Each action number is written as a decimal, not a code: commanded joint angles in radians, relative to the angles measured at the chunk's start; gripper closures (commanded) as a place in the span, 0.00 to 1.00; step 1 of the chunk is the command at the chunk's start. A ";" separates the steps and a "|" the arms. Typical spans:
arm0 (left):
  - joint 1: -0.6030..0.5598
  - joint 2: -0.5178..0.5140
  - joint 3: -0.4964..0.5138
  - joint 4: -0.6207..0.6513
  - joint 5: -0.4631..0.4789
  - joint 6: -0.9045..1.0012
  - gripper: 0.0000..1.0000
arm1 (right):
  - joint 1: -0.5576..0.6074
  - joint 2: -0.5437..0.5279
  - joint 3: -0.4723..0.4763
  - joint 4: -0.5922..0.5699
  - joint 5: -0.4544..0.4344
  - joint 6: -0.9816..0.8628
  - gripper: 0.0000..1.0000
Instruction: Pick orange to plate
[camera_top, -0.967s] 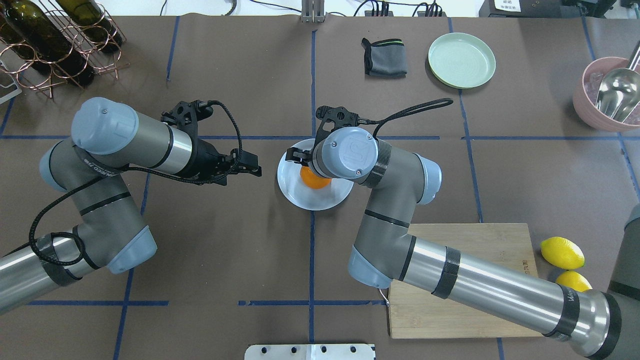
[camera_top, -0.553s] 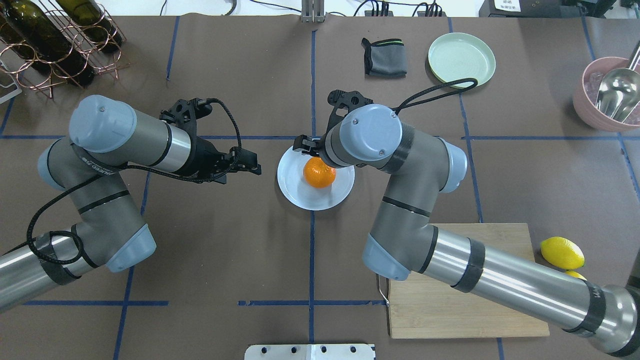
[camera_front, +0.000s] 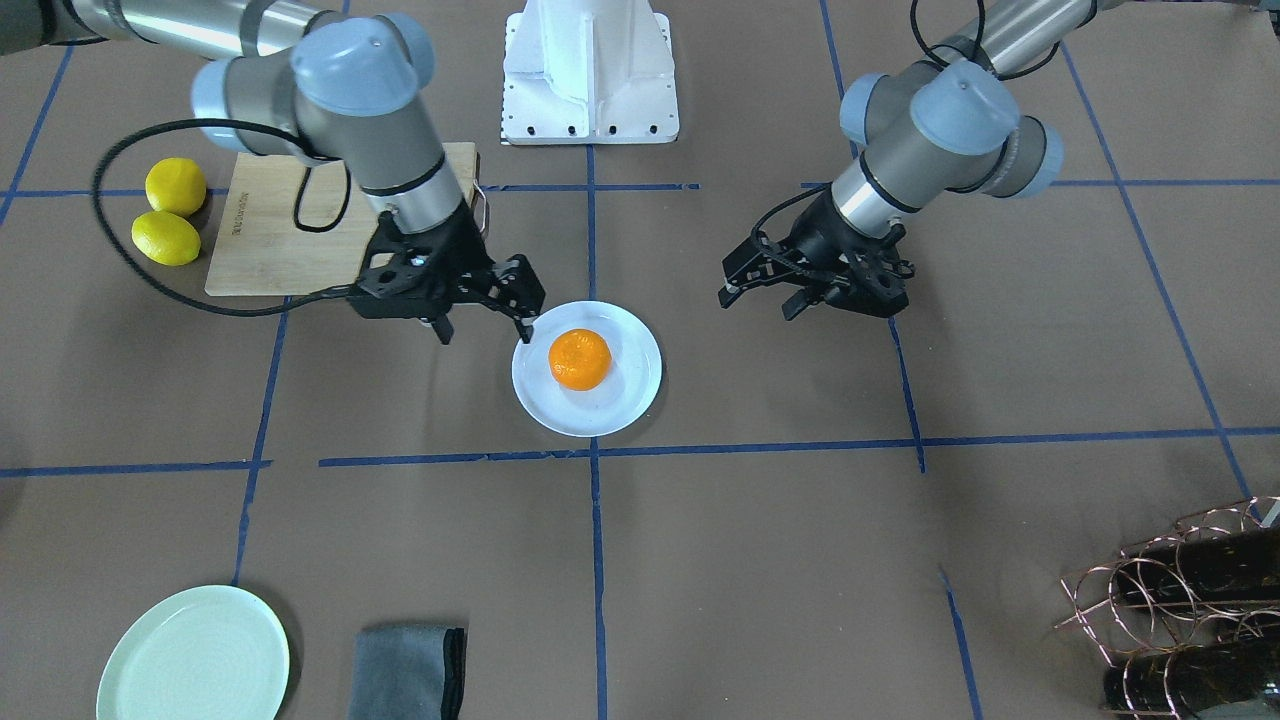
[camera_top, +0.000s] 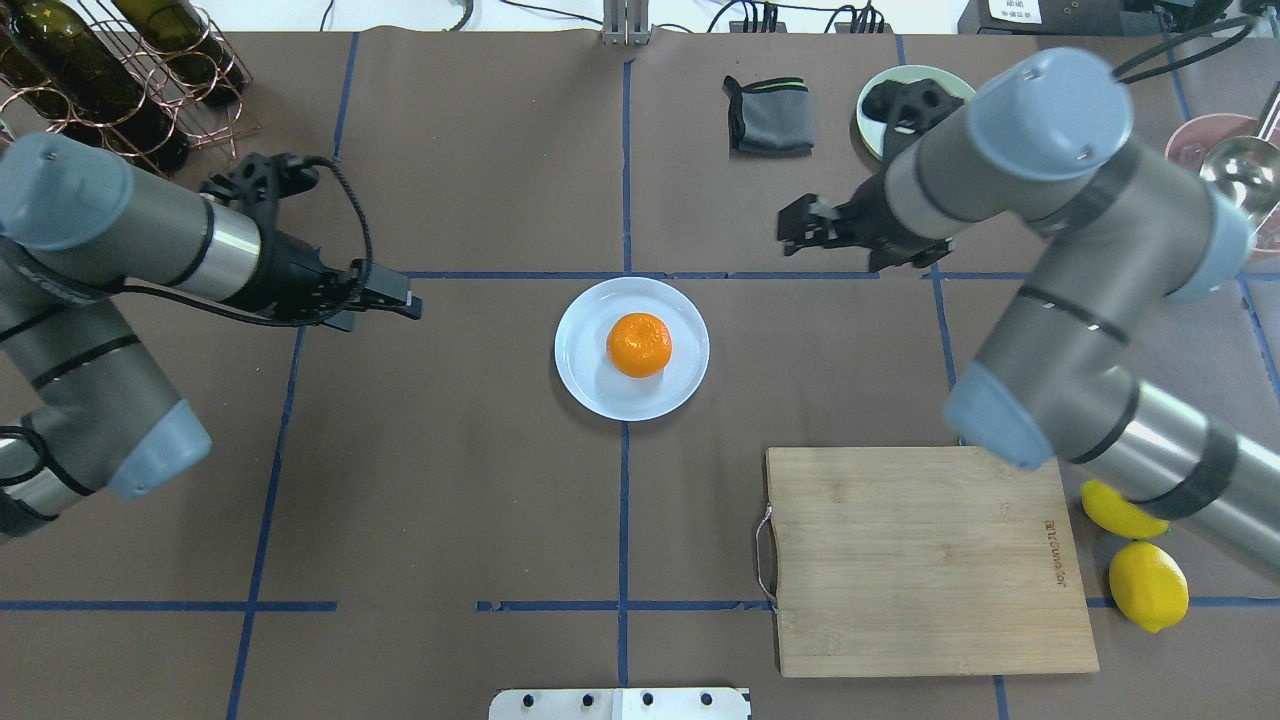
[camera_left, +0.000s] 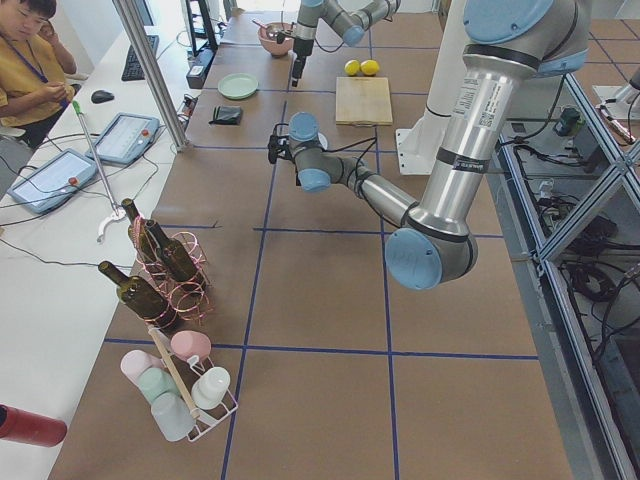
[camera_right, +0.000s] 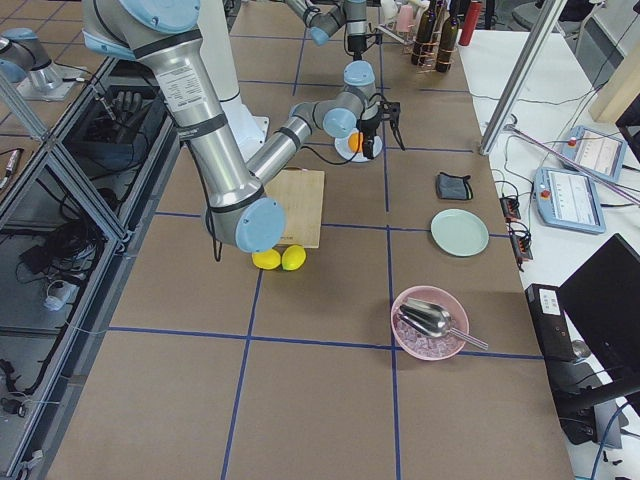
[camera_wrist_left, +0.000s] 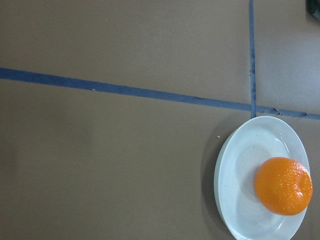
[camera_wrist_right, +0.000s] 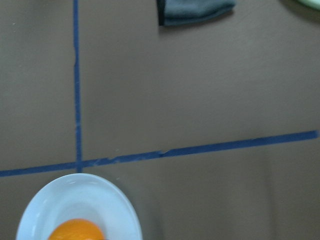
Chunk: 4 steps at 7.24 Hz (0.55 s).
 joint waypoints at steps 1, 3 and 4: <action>-0.134 0.154 -0.008 0.009 -0.033 0.376 0.01 | 0.273 -0.154 0.021 -0.126 0.183 -0.439 0.00; -0.330 0.268 -0.012 0.146 -0.034 0.841 0.01 | 0.455 -0.200 -0.012 -0.365 0.176 -0.959 0.00; -0.444 0.281 -0.014 0.261 -0.050 1.038 0.01 | 0.534 -0.222 -0.049 -0.414 0.180 -1.136 0.00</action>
